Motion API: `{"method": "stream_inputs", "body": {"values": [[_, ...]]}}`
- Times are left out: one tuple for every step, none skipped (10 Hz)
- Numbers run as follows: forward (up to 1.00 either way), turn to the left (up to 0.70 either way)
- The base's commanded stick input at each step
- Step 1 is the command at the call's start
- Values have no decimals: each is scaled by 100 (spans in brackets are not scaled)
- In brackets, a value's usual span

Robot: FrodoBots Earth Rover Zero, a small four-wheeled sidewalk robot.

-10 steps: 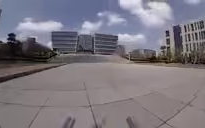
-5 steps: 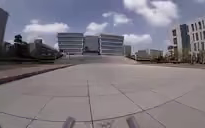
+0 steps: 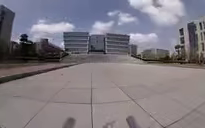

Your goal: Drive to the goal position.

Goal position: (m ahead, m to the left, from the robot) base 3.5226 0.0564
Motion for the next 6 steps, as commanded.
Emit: {"method": "stream_inputs", "body": {"values": [[70, -16], [70, -18], [70, -20], [70, -22], [70, -22], [70, -22]]}}
